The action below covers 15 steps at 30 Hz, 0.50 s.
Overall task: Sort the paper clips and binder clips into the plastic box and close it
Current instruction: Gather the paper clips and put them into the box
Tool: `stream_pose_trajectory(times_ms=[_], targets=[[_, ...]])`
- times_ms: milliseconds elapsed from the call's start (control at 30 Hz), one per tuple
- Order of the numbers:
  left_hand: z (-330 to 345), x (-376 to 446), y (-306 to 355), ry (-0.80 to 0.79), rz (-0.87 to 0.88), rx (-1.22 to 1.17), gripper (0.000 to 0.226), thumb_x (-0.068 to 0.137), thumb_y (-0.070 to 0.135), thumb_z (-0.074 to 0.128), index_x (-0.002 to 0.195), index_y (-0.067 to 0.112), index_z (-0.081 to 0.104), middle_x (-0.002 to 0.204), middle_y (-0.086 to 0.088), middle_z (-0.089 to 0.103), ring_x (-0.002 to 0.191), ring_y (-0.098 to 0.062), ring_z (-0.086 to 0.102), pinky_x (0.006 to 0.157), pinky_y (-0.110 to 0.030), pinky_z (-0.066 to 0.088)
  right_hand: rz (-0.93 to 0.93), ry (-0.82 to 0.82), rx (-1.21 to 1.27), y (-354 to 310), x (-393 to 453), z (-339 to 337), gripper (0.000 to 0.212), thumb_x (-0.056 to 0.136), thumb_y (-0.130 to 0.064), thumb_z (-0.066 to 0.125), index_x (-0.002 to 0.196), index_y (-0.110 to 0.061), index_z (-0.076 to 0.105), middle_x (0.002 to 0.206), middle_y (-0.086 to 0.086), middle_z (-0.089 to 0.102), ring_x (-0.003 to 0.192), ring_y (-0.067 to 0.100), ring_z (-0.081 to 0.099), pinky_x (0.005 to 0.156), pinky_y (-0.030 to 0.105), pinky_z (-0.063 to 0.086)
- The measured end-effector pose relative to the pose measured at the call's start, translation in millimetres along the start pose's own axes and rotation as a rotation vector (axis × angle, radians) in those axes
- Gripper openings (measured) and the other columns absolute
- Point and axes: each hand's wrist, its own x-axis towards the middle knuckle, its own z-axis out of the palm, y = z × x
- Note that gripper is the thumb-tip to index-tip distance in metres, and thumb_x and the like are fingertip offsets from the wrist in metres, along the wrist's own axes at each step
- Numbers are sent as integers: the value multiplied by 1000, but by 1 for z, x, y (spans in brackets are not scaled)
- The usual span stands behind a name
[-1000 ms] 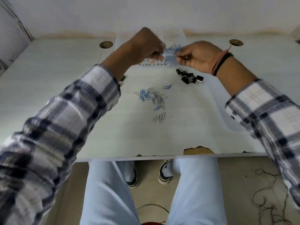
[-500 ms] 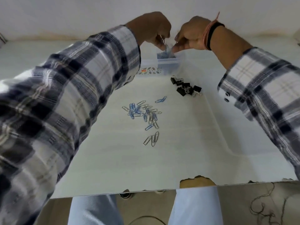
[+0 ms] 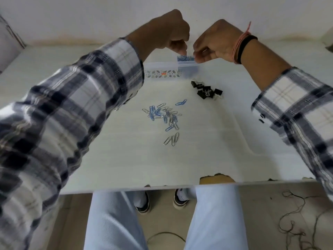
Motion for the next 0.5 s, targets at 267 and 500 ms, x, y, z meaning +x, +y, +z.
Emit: stream_pose_trajectory(times_ms=[267,500], targets=[[15,-122,-45,-263,43,546,72,85,32,82,142,1,51,141,-13,60,113,-26,63,89,-35,55,-74,-364,-740,31,-65,52,53,84,-29,80,129,-9,62,110,0,59,90,26,71,85,38,61],[65,-151,-111,-337,11,814,140,64,74,79,159,2,7,163,-23,17,153,-42,15,110,-47,40,-189,-322,-1034,54,-71,82,50,94,-8,50,144,-10,49,147,18,44,133,34,46,111,40,40]])
